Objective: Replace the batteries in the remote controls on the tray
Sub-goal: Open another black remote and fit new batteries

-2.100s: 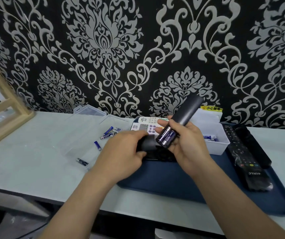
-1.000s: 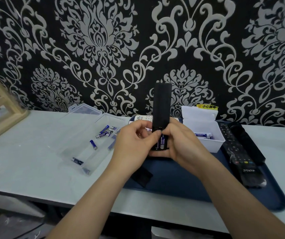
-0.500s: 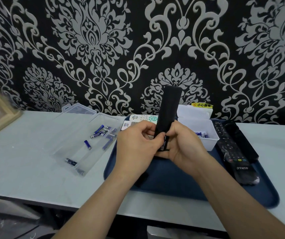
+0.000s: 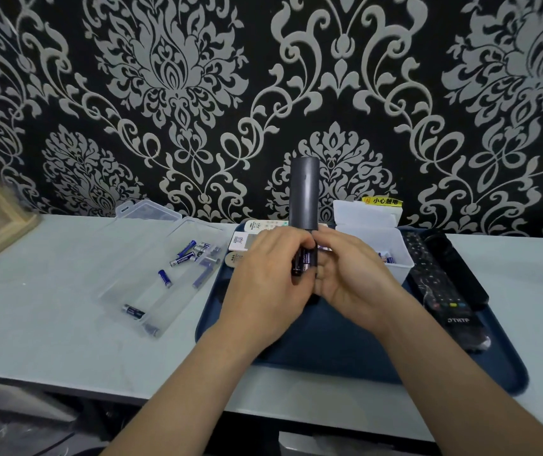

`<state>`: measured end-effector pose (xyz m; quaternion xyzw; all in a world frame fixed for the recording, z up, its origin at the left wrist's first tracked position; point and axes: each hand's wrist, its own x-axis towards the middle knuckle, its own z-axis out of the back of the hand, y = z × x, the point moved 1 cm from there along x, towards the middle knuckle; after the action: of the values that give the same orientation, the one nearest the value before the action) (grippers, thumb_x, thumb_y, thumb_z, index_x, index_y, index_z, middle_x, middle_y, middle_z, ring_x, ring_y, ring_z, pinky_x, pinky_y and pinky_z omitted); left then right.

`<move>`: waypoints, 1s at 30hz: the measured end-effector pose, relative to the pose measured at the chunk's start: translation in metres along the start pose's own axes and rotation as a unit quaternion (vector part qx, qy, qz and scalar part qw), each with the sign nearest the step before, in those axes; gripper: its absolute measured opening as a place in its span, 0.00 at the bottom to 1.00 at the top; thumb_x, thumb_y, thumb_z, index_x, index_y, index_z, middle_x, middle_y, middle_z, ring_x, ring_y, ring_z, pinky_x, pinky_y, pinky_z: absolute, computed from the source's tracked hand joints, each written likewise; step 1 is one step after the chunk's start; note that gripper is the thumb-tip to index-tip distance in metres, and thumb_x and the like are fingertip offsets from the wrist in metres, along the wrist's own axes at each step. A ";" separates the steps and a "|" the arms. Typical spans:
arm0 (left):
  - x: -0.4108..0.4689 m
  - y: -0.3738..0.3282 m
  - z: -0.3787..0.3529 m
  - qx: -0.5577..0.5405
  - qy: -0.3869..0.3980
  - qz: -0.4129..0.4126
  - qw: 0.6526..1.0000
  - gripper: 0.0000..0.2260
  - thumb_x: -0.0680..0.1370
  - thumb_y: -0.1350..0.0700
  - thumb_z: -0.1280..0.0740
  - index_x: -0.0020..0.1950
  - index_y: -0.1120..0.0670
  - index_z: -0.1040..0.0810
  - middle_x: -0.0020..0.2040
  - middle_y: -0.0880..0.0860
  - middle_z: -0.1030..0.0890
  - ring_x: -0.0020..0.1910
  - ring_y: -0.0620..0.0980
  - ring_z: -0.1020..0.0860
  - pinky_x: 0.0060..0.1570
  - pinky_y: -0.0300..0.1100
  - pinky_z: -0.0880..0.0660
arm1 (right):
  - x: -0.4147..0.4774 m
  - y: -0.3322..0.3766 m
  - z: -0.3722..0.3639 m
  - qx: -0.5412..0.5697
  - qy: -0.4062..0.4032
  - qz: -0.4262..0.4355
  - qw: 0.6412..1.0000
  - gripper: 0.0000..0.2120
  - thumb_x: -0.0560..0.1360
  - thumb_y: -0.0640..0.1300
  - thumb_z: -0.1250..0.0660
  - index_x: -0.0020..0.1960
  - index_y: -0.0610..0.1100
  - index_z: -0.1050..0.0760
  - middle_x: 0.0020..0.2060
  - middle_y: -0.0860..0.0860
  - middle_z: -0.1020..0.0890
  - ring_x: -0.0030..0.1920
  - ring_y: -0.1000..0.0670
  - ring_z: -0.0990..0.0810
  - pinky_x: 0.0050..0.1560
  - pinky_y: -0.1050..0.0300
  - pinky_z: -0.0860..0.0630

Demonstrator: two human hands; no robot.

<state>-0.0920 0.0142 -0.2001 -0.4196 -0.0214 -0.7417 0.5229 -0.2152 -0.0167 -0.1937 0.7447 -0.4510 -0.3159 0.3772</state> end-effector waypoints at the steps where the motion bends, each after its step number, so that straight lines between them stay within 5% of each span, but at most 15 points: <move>1: 0.000 0.000 0.000 -0.014 -0.001 0.009 1.000 0.14 0.68 0.61 0.29 0.52 0.52 0.25 0.48 0.46 0.23 0.48 0.47 0.25 0.48 0.35 0.31 | 0.000 -0.001 -0.001 -0.007 -0.001 0.003 1.000 0.12 0.83 0.38 0.44 0.54 0.39 0.21 0.36 0.44 0.16 0.34 0.50 0.17 0.33 0.56 0.20; 7: 0.007 0.007 0.009 -0.136 0.006 0.105 0.985 0.21 0.67 0.64 0.26 0.57 0.50 0.22 0.50 0.45 0.23 0.47 0.39 0.23 0.44 0.28 0.27 | 0.002 0.001 0.001 -0.043 -0.021 0.009 0.999 0.14 0.84 0.41 0.46 0.59 0.36 0.25 0.52 0.37 0.16 0.54 0.37 0.17 0.53 0.43 0.18; 12: 0.005 0.010 0.022 -0.073 0.064 0.075 0.992 0.24 0.67 0.59 0.24 0.59 0.47 0.27 0.52 0.41 0.23 0.50 0.39 0.26 0.52 0.30 0.31 | 0.002 0.002 0.004 -0.108 -0.006 0.018 0.994 0.14 0.85 0.43 0.46 0.57 0.38 0.23 0.50 0.37 0.16 0.50 0.40 0.15 0.46 0.49 0.16; 30: 0.009 0.007 0.027 -0.043 0.114 0.091 0.988 0.23 0.65 0.55 0.21 0.49 0.45 0.33 0.44 0.41 0.24 0.42 0.40 0.25 0.39 0.30 0.34 | 0.001 -0.007 0.000 -0.213 0.010 0.051 0.976 0.14 0.85 0.42 0.45 0.53 0.45 0.21 0.45 0.40 0.15 0.39 0.44 0.17 0.37 0.53 0.17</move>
<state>-0.0711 0.0175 -0.1795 -0.3547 0.1083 -0.7340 0.5690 -0.2117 -0.0152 -0.1991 0.6262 -0.4073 -0.3774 0.5474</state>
